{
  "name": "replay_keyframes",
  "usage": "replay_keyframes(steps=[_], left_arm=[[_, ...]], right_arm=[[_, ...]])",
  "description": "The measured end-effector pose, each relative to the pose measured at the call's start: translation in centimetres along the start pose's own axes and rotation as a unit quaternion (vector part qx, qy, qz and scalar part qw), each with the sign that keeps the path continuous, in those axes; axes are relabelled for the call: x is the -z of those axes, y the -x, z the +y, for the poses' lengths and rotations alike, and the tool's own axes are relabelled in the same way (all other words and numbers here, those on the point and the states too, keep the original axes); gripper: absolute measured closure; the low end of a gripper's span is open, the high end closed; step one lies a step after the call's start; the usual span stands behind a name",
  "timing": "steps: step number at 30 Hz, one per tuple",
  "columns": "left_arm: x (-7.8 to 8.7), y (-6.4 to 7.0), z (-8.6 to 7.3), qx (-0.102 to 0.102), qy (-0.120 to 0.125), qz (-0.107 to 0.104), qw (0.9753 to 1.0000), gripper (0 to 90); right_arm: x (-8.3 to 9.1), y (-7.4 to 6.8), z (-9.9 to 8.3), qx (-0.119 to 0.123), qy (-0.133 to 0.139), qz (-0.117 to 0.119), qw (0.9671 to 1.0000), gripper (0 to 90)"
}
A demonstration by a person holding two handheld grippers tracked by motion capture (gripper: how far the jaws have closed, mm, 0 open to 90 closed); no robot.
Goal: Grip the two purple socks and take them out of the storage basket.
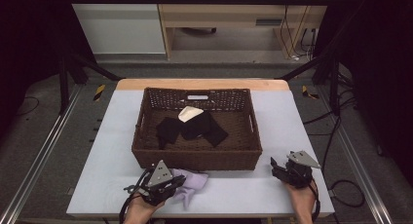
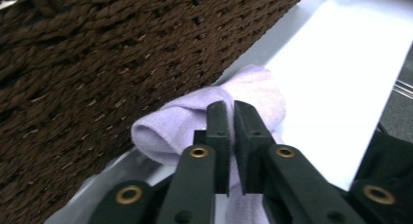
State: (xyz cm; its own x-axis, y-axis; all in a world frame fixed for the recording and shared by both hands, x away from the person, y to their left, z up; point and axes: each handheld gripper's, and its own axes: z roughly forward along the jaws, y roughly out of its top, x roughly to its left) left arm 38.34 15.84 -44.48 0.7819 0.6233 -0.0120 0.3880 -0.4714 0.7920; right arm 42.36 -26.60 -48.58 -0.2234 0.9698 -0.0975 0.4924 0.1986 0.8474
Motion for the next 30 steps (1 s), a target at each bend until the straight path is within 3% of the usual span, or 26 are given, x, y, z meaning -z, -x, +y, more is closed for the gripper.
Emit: replay_keyframes(steps=[7,13,18,30], left_arm=[[0.8,-0.2,0.0,0.005,0.021,0.017,0.9996,55.6],[2.4,-1.0,-0.1,0.021,0.041,0.032,0.9984,46.0],[3.5,-2.2,-1.2,0.033,0.047,0.051,0.9970,43.5],[4.8,-5.1,-4.4,0.058,0.033,0.088,0.9939,41.5]], right_arm=[[0.0,0.0,0.0,0.000,0.000,-0.001,1.0000,24.2],[0.0,0.0,0.0,-0.001,0.002,-0.002,1.0000,24.0],[0.1,0.1,0.0,-0.005,0.002,-0.002,1.0000,23.9],[0.2,0.2,-0.1,-0.014,-0.001,-0.001,0.9999,23.3]])
